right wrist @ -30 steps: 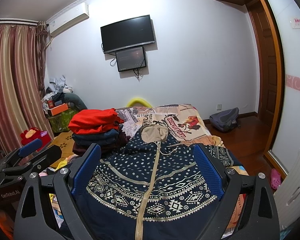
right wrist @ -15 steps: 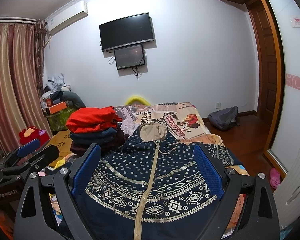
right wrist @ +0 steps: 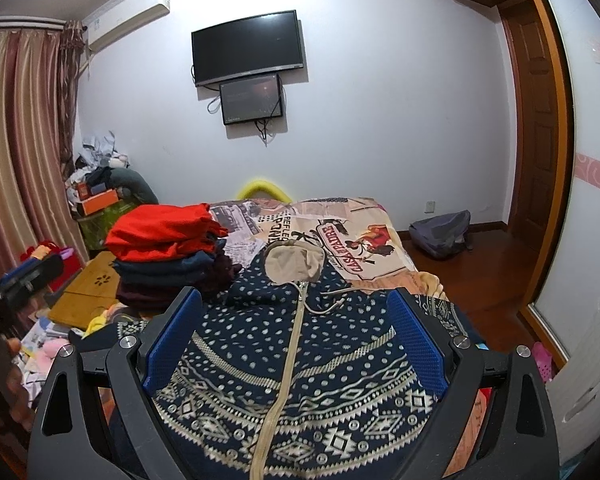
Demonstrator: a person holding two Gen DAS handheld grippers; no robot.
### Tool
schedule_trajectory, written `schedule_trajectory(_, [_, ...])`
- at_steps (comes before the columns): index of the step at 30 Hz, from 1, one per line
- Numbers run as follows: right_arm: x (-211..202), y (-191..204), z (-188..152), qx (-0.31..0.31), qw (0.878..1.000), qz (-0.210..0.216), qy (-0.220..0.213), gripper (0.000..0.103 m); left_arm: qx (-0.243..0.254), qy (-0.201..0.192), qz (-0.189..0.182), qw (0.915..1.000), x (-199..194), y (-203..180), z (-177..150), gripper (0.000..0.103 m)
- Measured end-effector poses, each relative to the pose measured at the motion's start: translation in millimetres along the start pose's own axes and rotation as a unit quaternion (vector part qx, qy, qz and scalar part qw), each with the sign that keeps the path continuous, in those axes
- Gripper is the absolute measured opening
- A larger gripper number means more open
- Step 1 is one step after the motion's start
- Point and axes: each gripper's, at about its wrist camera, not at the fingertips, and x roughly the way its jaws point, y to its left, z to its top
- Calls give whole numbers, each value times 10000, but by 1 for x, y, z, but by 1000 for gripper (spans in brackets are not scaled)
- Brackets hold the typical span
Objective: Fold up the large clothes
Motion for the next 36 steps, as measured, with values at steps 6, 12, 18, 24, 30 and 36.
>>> schedule_trajectory(6, [36,-4,6,-41,9996,-62,273,92,-259,119,1165,9928,33,60,-1,103])
schedule_trajectory(12, [72,1,7,-95,9981,-122,596,92,-1107,804,1523,9788,70,137,-24,103])
schedule_trajectory(18, [112,11,3,-338,9949,-166,940,92,-2332,1488,1665,9464,89,222,-69,103])
schedule_trajectory(24, [153,17,-10,-554,9884,-321,1379,92,-3293,2069,1902,9014,102,288,-120,103])
schedule_trajectory(30, [185,18,-25,-727,9792,-440,1842,92,-4293,2739,1309,8506,119,322,-183,97])
schedule_trajectory(36, [190,17,-33,-694,9765,-419,1996,92,-4800,2961,947,8203,130,320,-218,86])
